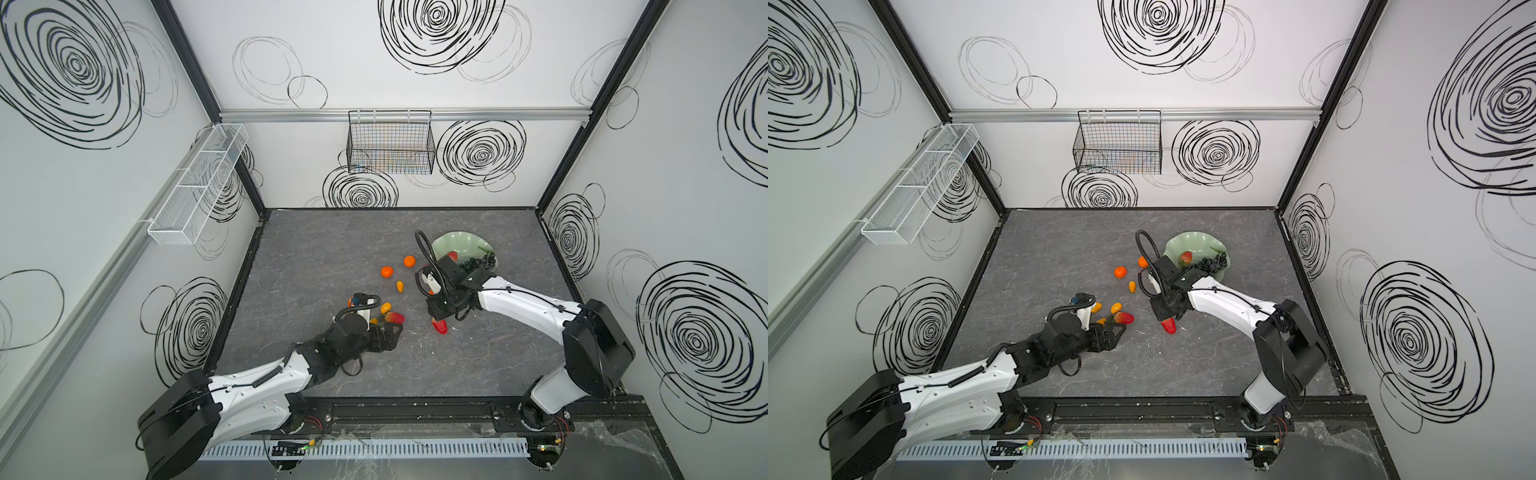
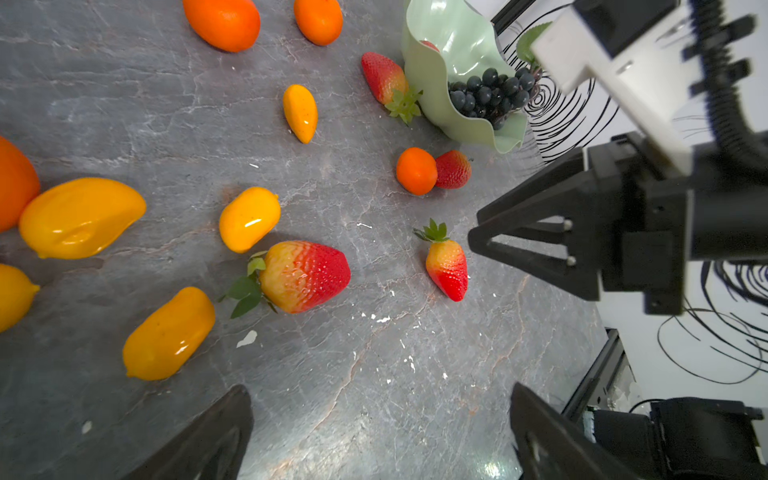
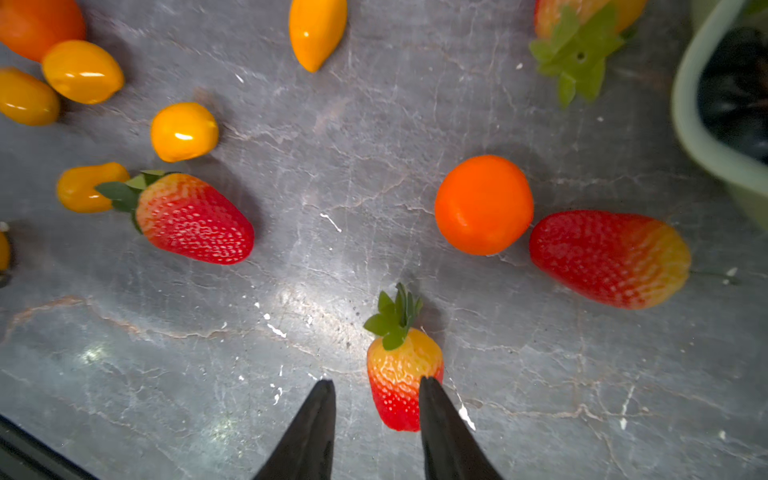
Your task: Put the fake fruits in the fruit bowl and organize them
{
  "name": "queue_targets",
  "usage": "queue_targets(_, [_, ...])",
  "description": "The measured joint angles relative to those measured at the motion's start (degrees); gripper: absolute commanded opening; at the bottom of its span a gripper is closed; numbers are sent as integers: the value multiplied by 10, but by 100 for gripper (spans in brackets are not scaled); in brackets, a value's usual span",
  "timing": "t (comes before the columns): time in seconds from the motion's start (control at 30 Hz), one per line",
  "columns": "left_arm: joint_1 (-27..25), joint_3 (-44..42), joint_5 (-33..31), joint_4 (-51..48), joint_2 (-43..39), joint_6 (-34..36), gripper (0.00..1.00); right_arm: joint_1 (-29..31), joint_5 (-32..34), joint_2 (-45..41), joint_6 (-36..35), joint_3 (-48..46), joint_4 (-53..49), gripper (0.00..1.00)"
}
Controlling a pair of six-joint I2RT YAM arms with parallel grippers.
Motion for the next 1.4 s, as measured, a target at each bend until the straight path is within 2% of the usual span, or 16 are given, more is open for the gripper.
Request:
queue_targets(0.27, [30,-17,22,29,0,-15,100,0,12,45,-4,14,-11,41])
queue_targets(0.53, [40,-20,33,32,0,-15,100,0,14,75,-10,37,-12,44])
queue_targets(0.87, [44,-28,39,33,-1,-15,99,1,20,109,-16,49,-14,43])
queue_targets(1.4, [46,-28,41,32,0,-10,99,1,29,117,-18,49,-13,29])
